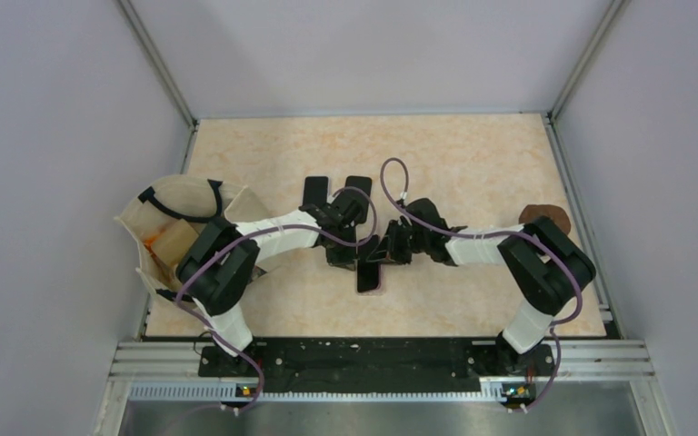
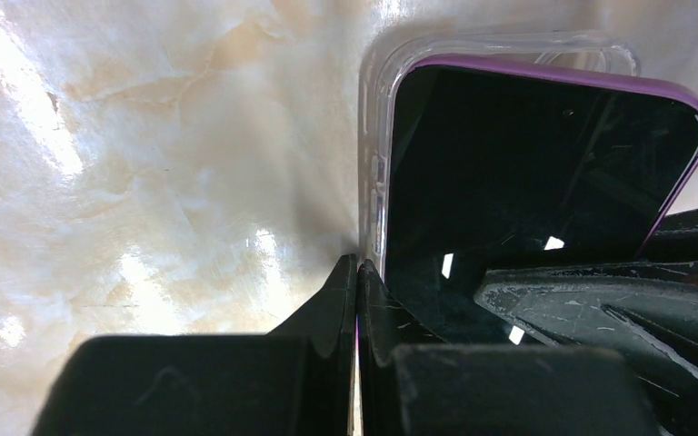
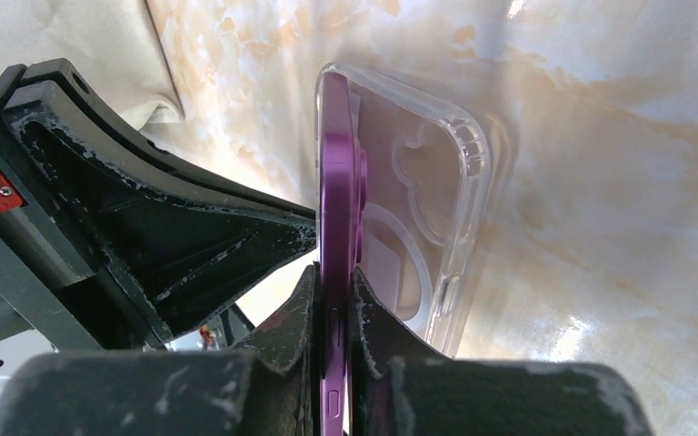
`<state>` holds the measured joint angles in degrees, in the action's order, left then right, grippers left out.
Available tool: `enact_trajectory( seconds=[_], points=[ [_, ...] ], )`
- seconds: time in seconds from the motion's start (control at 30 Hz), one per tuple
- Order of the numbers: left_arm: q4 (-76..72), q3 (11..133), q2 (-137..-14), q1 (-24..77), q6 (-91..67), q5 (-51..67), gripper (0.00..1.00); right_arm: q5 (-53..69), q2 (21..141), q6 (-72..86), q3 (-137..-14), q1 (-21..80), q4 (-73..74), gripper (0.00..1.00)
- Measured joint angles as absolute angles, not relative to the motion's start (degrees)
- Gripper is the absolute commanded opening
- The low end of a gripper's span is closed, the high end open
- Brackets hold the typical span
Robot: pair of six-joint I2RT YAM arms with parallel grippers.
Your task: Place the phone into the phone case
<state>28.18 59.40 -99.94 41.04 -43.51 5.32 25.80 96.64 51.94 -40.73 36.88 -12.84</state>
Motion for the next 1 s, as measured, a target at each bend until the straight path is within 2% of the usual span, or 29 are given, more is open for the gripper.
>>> enact_trajectory(
  seconds=[0.2,0.6,0.83,1.0],
  points=[
    [28.7,59.9,-100.3,41.0,-43.4,5.4,0.00,26.5,97.2,51.4,-41.4,36.6,-11.6,0.00],
    [28.7,59.9,-100.3,41.0,-43.4,5.5,0.00,21.6,97.0,49.2,-43.4,37.3,-4.9,0.35],
    [27.0,59.9,-100.5,41.3,-43.6,5.8,0.00,18.4,95.0,46.9,-46.0,37.9,3.3,0.44],
    [25.5,59.9,-100.7,41.4,-43.8,6.5,0.00,16.4,94.0,45.9,-47.8,37.9,8.2,0.45]
  ],
)
